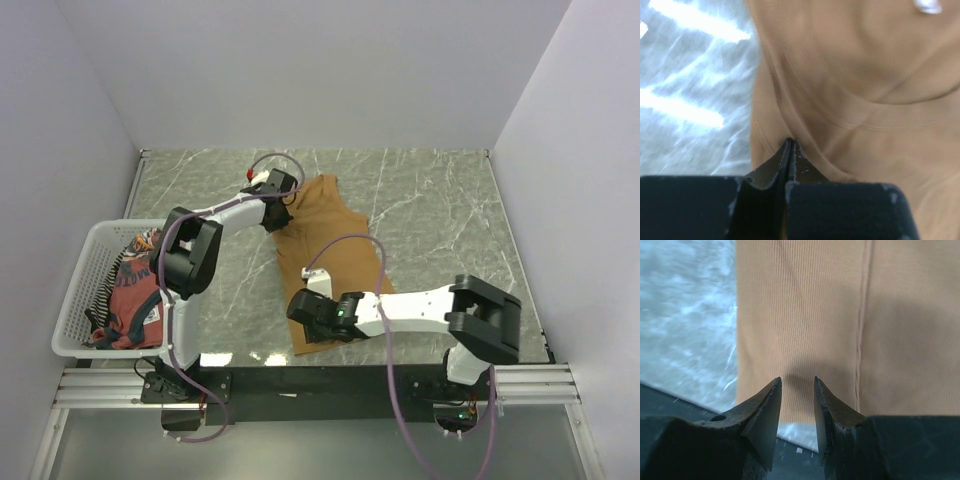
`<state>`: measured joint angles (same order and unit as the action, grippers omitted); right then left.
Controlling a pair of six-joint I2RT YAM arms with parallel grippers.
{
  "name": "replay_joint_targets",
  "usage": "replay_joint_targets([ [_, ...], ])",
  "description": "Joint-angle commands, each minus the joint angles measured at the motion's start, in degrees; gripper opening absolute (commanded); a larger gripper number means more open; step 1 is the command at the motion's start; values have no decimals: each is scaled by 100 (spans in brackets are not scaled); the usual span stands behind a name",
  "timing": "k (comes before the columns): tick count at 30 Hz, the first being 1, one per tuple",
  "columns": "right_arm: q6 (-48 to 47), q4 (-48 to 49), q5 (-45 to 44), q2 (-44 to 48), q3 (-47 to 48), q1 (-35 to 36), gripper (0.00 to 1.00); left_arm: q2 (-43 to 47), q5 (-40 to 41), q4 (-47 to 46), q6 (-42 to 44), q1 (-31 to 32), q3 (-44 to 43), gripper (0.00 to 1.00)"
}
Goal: Fold and stack the tank tops
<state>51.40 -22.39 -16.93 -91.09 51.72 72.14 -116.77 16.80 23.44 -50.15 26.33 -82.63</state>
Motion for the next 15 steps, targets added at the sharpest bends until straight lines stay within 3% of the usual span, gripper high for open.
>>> replay_joint_targets([
  [1,-314,288,-4,-338,364,55,40,-432,-19,160,190,22,-350,3],
  [11,-464,674,952,-1437,1155,107,40,-1427,702,749,778,-172,-1956,4],
  [15,-438,990,1279,-1877,1857,29,41,-1691,641,452,1288,-242,-2511,14],
])
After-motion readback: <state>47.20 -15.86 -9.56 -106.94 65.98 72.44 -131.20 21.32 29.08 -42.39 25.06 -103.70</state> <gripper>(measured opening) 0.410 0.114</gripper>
